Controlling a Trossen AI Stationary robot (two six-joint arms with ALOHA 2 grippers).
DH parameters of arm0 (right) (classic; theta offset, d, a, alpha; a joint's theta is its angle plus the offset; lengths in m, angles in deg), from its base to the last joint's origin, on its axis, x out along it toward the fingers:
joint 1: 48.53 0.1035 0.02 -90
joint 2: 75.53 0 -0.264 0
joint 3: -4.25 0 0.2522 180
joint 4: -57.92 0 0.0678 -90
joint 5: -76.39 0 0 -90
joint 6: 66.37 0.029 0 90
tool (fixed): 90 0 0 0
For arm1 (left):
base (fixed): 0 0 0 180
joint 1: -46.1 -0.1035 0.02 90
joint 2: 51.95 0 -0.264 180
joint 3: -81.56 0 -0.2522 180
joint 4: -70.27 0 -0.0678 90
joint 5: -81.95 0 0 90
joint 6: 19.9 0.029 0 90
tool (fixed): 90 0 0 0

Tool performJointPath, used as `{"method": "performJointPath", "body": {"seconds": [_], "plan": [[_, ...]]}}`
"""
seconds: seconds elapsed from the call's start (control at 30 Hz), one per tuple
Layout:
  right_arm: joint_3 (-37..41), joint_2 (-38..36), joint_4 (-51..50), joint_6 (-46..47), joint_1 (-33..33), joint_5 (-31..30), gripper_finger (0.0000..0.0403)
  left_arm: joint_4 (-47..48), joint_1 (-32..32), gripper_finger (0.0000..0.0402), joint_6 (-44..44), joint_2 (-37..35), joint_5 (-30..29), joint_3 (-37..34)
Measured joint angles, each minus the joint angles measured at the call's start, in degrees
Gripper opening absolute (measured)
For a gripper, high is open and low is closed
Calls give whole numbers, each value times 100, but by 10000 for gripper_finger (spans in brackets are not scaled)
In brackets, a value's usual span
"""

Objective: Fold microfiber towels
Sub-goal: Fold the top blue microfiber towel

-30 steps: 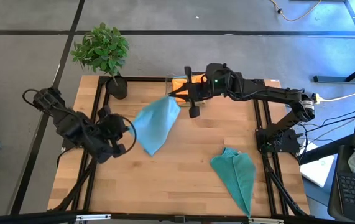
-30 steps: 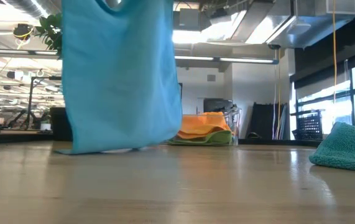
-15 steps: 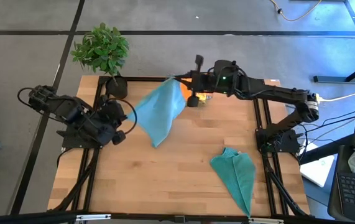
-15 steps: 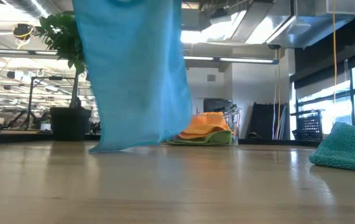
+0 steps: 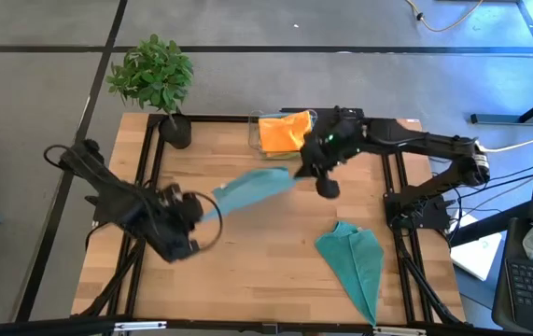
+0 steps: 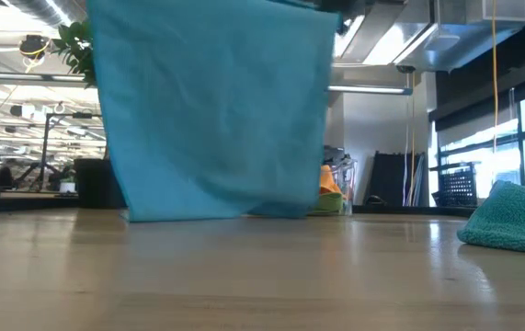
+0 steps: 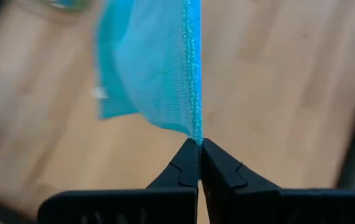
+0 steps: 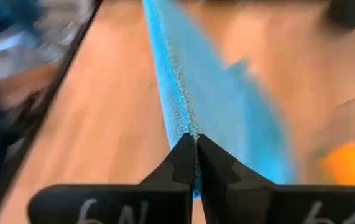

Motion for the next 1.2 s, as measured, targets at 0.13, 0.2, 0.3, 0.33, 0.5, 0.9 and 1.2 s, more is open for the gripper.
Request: {"method": "performJointPath", "body": {"seconds": [0.13, 0.2, 0.3, 0.33, 0.5, 0.9, 1.2], "plan": [[571, 12, -260, 159, 343, 559, 12, -867, 202, 0, 7, 535, 389, 0], [972, 10, -248, 187, 590, 837, 12, -1239, 287, 0, 4, 828, 682, 0], [1627, 11, -145, 190, 1024, 1216, 12, -1794, 383, 0, -36, 1248, 1000, 0], [1869, 11, -71, 208, 1191, 1324, 12, -2030, 408, 0, -45, 1367, 1081, 0], [2879, 22, 169, 615, 1932, 1377, 12, -3135, 599, 1, 29, 1959, 1870, -4], [4042, 10, 1878, 1427, 2904, 961, 12, -3562, 659, 0, 117, 2811, 1746, -9], [4039, -11, 1849, 1301, 2932, 850, 12, -5499, 66, 0, 2633, 2876, 316, 2]]}}
